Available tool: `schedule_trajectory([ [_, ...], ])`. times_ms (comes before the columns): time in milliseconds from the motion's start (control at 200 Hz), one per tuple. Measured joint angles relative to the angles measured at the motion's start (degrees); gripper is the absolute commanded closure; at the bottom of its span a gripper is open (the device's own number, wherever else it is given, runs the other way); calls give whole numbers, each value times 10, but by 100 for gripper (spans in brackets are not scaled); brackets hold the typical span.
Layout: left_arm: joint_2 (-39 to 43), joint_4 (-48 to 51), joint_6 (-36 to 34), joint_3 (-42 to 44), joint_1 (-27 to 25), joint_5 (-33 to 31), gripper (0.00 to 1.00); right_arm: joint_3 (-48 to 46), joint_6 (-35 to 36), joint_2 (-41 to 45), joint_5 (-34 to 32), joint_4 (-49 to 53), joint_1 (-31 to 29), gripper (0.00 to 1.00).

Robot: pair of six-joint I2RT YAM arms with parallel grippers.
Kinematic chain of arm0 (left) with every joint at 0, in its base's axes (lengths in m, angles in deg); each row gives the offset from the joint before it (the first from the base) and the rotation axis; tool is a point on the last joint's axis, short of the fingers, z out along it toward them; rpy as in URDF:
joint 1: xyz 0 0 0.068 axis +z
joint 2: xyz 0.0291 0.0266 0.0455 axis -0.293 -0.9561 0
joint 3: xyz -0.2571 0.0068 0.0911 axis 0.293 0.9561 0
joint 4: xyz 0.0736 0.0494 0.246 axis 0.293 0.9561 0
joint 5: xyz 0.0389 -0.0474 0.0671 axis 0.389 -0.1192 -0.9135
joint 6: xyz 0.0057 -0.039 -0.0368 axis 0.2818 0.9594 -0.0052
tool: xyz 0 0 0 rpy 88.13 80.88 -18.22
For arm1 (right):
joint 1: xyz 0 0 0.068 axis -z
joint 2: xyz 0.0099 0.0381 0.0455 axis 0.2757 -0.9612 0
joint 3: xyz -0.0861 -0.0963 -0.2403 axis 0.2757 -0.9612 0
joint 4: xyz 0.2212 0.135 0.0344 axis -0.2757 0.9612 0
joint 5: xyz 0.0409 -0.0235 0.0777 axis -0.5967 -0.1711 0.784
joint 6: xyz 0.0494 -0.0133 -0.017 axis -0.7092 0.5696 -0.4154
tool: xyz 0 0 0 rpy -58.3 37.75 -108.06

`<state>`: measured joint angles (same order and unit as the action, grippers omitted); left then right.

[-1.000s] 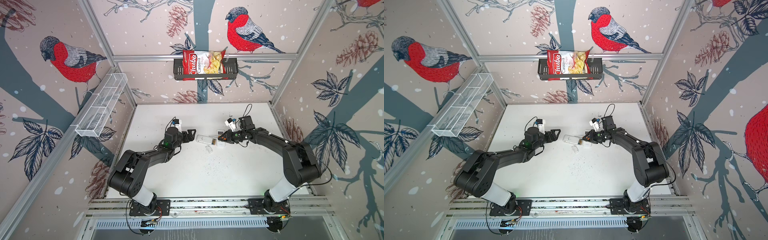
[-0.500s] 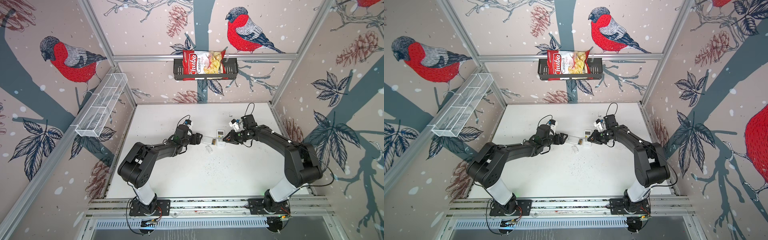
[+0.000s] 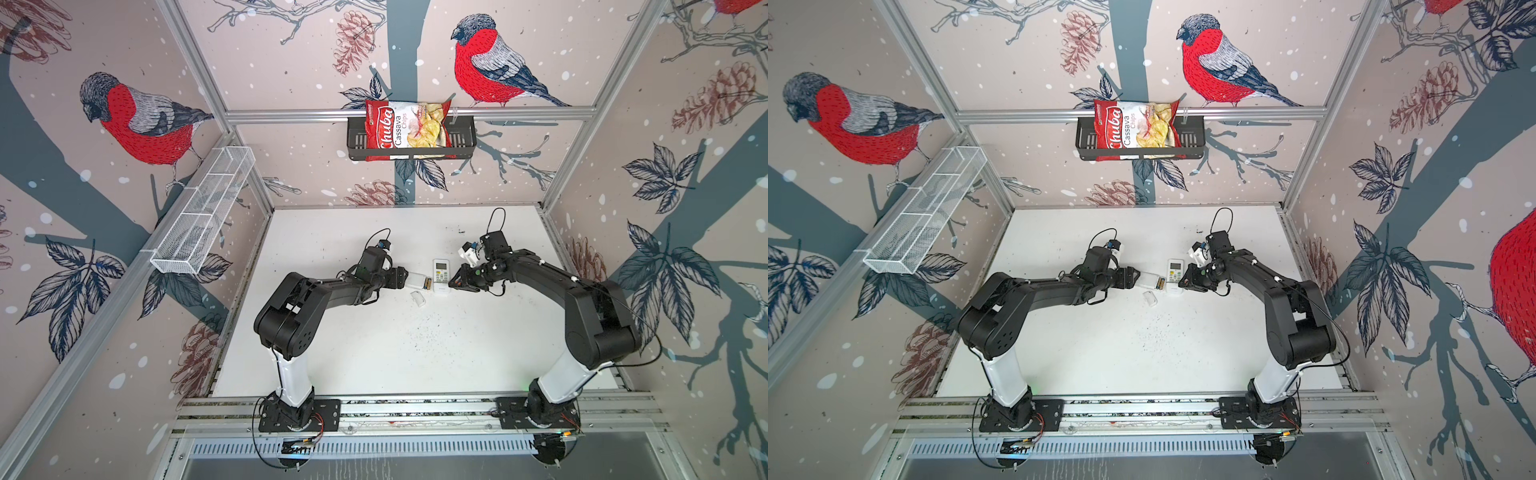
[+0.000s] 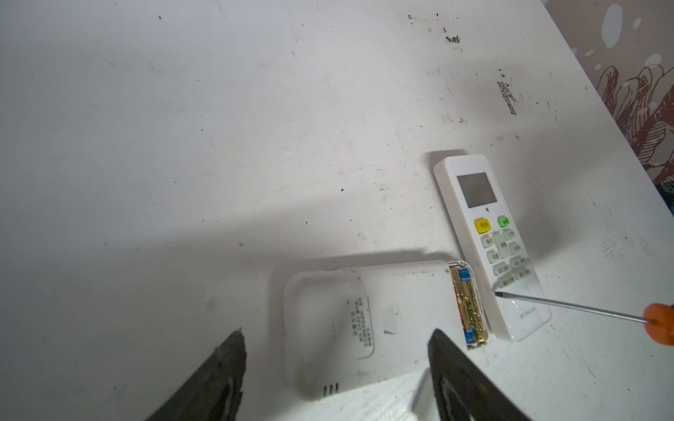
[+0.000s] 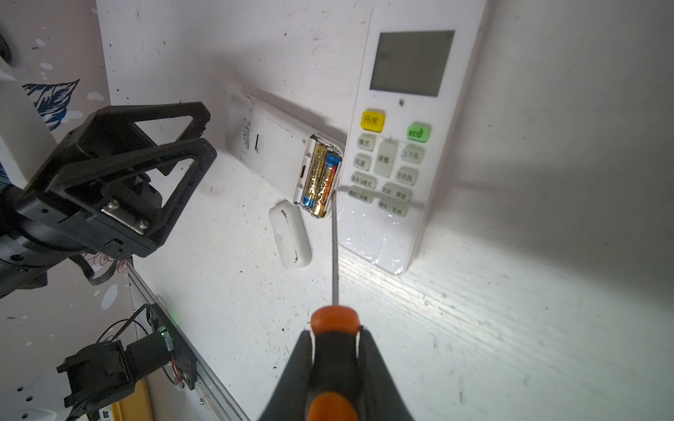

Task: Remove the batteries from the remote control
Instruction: 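Lower the screwdriver tip toward the exposed batteries with the right gripper, then insert the screwdriver tip beside the batteries while the left gripper holds the remote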

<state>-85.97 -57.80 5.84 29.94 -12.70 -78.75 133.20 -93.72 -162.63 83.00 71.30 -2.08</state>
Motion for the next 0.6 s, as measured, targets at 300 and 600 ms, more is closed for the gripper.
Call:
schedule_trajectory([
  [300,-22,6,-2,-17,-7,0,28,17,3,-25,0,0,-6,100],
  [600,-50,1,-7,-30,-15,-2,35,27,4,-31,0,2,-7,100],
])
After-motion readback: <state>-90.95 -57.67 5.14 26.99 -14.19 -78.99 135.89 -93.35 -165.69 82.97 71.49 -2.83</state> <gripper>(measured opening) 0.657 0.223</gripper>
